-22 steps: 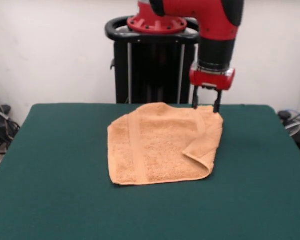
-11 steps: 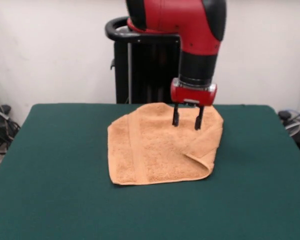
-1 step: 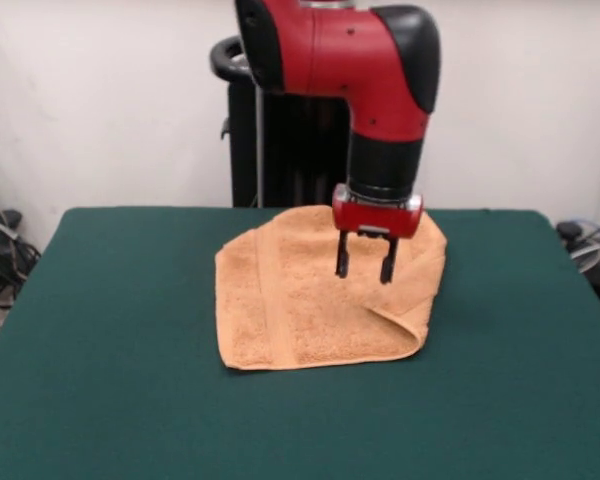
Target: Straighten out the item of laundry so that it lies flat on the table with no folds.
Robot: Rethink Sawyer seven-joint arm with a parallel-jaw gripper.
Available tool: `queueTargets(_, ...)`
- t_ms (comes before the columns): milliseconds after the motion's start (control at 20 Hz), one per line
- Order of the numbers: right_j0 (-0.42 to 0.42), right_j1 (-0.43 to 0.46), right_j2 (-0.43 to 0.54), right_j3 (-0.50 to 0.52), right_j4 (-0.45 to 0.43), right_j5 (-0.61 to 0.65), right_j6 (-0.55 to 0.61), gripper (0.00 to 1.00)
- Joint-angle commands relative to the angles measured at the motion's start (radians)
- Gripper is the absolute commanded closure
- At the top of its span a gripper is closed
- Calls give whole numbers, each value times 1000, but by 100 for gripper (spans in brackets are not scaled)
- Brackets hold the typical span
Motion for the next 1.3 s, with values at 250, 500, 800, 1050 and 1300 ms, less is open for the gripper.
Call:
queueTargets(250,-141,123,184,-108,-32,108,-20,0)
queueTargets(500,-181,138,232,-99,-31,124,-24,0)
queueTargets(800,-243,189,291,-78,-20,126,-13,0)
queueTargets(1050,-274,198,324,-61,-13,152,-9,0)
queueTargets(1300,-281,200,341,-60,-11,166,-3,0)
